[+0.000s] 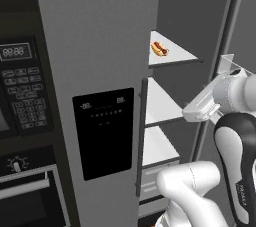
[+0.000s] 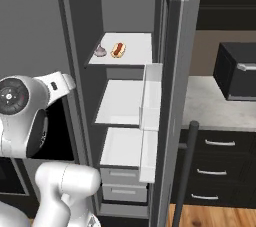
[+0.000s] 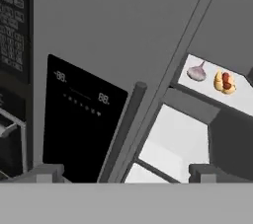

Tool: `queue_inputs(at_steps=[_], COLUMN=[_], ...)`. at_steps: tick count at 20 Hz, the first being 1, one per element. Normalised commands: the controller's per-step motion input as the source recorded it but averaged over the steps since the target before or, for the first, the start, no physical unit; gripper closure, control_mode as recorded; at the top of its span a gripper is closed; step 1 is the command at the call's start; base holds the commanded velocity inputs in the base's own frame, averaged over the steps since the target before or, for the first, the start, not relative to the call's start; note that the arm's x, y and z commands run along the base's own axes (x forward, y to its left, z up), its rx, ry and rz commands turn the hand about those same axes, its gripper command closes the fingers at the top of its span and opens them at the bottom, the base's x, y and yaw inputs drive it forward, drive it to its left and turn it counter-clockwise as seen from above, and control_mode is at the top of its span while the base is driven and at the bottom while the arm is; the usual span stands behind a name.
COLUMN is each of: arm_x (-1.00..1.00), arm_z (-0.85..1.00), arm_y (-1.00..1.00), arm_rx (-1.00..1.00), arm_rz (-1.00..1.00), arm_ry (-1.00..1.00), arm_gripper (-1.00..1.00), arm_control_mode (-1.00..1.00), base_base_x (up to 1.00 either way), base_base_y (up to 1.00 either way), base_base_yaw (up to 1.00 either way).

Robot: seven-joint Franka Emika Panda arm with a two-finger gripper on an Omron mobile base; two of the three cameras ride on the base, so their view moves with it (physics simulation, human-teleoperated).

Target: Retrieve the bottle and the shaker from the cabinet and place them next to the mixing bowl on the counter. Then add garlic from the fridge to the mixing bowl.

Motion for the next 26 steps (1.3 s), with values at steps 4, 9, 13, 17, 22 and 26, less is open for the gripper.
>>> queue_inputs(at_steps=[4,9,13,17,22,26], arm_x=[0.0,0.13,0.3,0.09,0.39,0.43], arm_z=[0.48,0.31,0.12,0.0,0.01,0.0], arm_y=[0.0,-0.06,-0.03,0.0,0.0,-0.17], arm_rx=[-0.19,-0.14,-0.13,-0.04,-0.05,0.0], arm_rz=[0.12,0.19,0.19,0.04,0.02,0.07], arm_ry=[-0.3,-0.16,-0.02,0.01,0.03,0.01], arm_gripper=[-1.0,-1.0,-1.0,-1.0,-1.0,-1.0], arm_control_mode=[-1.0,-1.0,-1.0,-1.0,-1.0,-1.0], base_base_x=[0.0,0.0,0.0,0.0,0.0,0.0], base_base_y=[0.0,0.0,0.0,0.0,0.0,0.0], base_base_yaw=[0.0,0.0,0.0,0.0,0.0,0.0])
